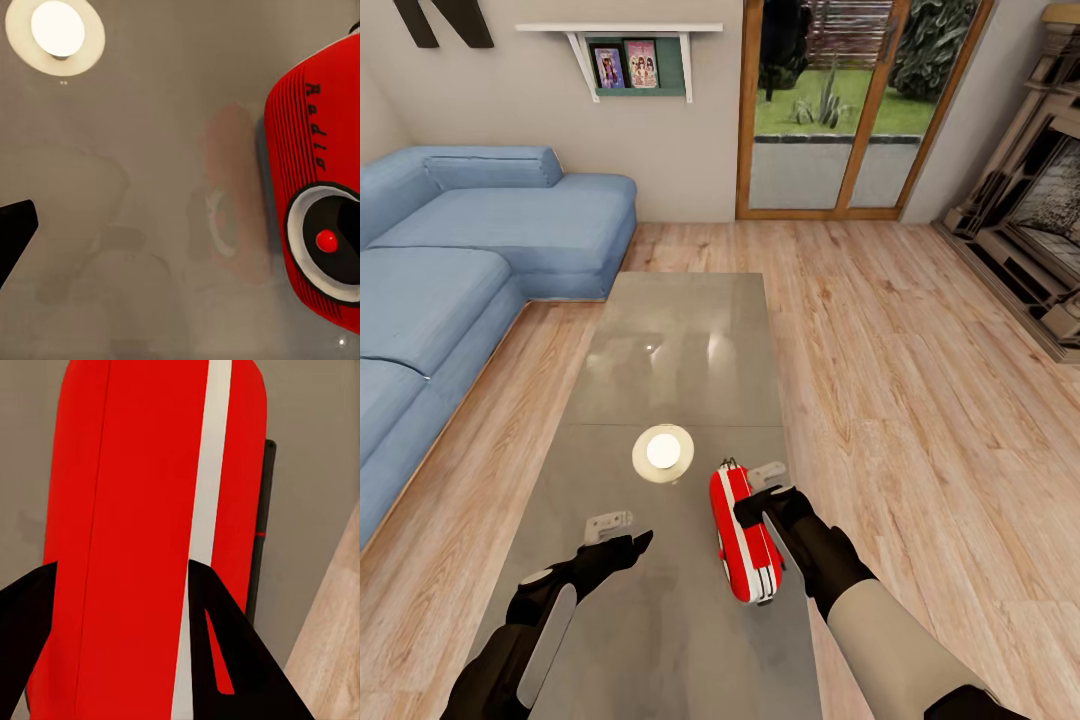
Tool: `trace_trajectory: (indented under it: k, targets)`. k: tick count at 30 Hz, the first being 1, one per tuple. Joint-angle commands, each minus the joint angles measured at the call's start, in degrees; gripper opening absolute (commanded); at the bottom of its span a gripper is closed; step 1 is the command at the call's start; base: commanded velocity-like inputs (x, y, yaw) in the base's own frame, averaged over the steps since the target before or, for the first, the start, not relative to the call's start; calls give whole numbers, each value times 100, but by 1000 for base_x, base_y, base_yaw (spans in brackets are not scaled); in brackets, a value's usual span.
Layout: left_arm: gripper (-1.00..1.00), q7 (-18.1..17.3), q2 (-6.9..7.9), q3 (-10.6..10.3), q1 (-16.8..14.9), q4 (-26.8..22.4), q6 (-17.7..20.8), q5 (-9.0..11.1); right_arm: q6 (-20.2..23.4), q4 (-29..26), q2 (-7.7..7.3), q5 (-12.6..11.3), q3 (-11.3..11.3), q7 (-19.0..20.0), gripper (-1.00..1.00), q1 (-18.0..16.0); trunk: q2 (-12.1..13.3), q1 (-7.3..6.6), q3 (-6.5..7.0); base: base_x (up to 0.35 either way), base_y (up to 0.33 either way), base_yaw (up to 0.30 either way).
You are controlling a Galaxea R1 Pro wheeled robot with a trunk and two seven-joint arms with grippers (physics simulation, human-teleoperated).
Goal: Turn on the radio receiver that's on the table in the living room.
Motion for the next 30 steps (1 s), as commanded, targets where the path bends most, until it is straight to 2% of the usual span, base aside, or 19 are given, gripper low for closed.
trace_trajectory:
  k: [1, 11, 16, 22, 30]
  targets:
    - [100, 0, 0, 0, 0, 0, 0, 0, 0, 3, 0, -12, 0, -2, -100, 2, 0, 0, 0, 0, 0, 0]
    - [100, 0, 1, -2, 0, 0, -8, 0, 34, -69, 0, 29, 0, -58, -100, 2, 0, 0, 0, 0, 0, 0]
    - [100, 0, 1, -2, 0, 0, -9, 1, 104, -369, 0, 33, 5, -30, -100, 2, 0, 0, 0, 0, 0, 0]
    - [100, 0, 6, -2, 0, 0, -9, 1, 565, -1054, 0, 33, 1, -18, -100, 2, 0, 0, 0, 0, 0, 0]
    - [100, 0, 17, -2, 0, 0, -9, 0, 1527, -2360, 0, 34, 14, -15, -100, 2, 0, 0, 0, 0, 0, 0]
